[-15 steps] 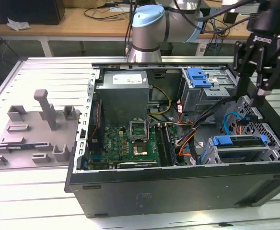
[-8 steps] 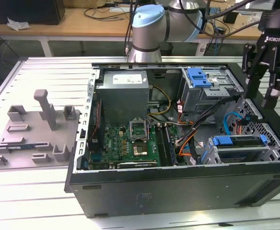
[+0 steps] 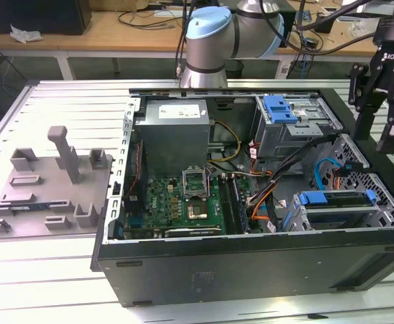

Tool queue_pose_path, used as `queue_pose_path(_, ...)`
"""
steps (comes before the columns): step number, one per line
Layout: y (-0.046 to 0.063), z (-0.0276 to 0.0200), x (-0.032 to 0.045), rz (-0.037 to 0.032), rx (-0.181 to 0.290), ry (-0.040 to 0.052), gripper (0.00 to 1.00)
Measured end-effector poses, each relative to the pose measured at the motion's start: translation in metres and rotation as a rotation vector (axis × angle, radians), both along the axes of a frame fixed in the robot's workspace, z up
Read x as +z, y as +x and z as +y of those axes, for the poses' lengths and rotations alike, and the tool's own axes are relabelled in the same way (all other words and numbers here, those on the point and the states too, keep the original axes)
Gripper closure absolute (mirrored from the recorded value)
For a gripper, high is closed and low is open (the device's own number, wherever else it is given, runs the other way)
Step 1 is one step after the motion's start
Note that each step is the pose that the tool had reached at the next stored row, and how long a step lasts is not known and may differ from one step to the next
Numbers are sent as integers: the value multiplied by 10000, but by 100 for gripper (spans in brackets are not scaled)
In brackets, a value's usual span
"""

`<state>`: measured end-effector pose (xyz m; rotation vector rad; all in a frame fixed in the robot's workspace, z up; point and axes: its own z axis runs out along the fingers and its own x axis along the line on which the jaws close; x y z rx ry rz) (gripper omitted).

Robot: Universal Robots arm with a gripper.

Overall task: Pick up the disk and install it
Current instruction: 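Insert the first disk wire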

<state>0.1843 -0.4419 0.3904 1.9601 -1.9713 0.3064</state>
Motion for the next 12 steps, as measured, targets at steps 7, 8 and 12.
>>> queue_pose_path(7, 15, 5, -35, -8, -816, 0, 44)
queue_pose_path(8, 33, 20, -40, -28, -882, -7, 44)
queue_pose_path(12, 47, 59, -43, -292, -1006, -131, 44)
